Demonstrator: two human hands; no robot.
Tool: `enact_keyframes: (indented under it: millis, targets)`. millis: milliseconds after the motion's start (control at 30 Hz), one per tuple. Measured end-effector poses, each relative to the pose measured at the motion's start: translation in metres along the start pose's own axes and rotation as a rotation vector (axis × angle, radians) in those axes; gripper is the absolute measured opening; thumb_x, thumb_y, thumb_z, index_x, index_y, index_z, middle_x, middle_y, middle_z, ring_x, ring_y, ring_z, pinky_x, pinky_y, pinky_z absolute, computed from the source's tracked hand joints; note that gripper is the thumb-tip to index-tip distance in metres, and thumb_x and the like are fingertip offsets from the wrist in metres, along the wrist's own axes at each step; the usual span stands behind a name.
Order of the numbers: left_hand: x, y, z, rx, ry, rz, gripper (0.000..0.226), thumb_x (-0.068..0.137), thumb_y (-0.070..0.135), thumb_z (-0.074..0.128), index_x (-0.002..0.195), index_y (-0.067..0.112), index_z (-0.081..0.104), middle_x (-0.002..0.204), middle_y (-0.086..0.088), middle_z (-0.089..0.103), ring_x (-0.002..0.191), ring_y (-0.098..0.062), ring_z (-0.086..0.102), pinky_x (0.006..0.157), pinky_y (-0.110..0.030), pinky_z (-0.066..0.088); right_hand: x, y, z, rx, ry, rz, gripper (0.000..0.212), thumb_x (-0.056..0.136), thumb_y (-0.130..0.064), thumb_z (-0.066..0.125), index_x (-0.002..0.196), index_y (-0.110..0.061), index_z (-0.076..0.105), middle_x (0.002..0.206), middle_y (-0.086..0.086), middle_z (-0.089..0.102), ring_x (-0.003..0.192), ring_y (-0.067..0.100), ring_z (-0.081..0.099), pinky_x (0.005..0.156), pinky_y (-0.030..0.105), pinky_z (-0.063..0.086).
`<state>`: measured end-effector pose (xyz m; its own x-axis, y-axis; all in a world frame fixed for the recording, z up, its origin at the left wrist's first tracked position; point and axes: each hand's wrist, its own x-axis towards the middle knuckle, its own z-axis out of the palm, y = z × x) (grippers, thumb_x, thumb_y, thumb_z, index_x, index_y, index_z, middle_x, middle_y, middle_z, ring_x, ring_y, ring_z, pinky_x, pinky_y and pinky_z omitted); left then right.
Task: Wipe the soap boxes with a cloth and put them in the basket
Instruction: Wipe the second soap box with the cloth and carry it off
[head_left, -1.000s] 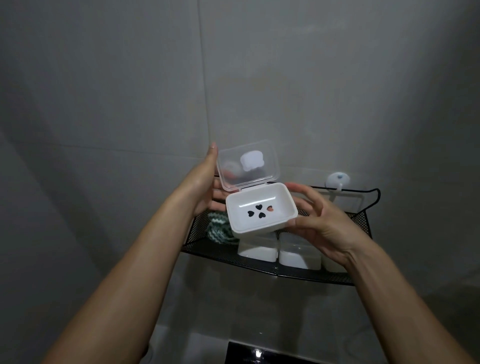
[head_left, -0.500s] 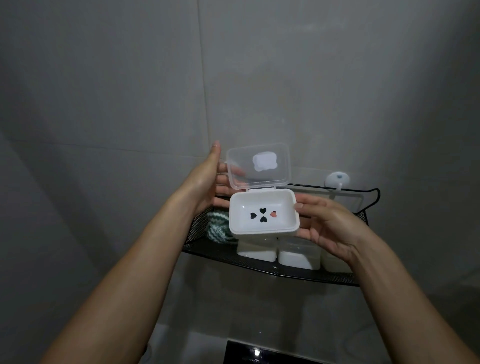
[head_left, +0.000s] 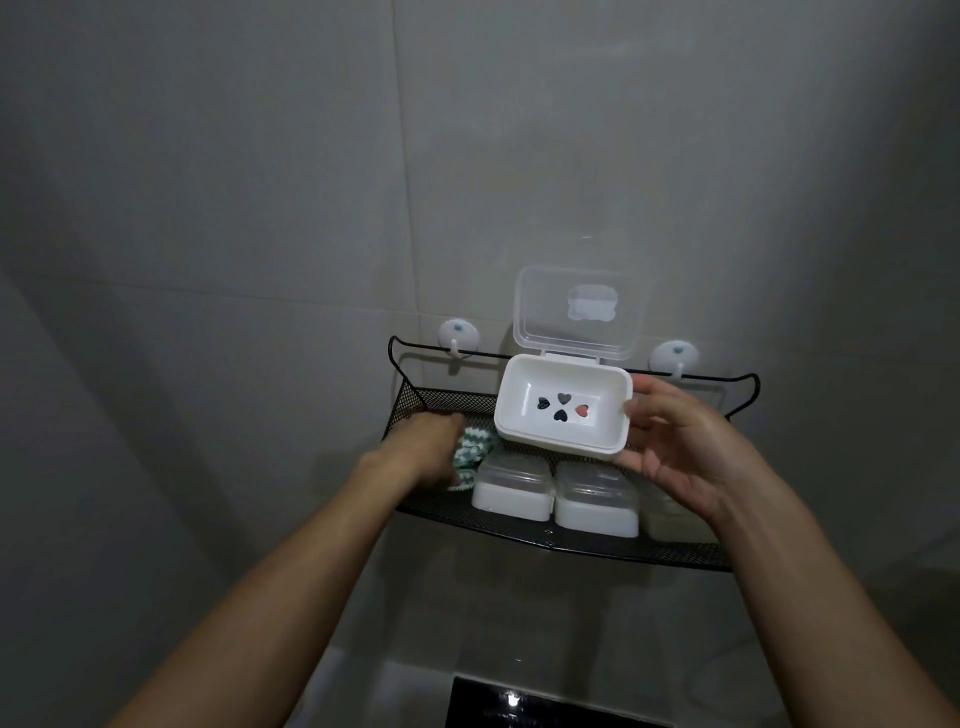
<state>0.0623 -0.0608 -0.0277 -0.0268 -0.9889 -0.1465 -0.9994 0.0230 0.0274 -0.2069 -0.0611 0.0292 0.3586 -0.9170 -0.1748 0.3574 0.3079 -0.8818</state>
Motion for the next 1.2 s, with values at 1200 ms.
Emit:
enact_keyframes:
  millis: [1200]
  targets:
    - [-0.06,0.101,-0.061,-0.405,0.636,0.036,0.05,0.089,0.006,0.047,0.137,0.017,0.053,0.131,0.002,0.062,0.119,-0.022,0.048,0.094,-0.038,0.029,0.007,0.021,0.027,0.055,-0.08,-0.162,0.036,0.098,-0.004,0.052,0.134,-0.004,0.055,0.107,0.017,0.071,0.084,0.027,0.074,0.062,0.04,0.06]
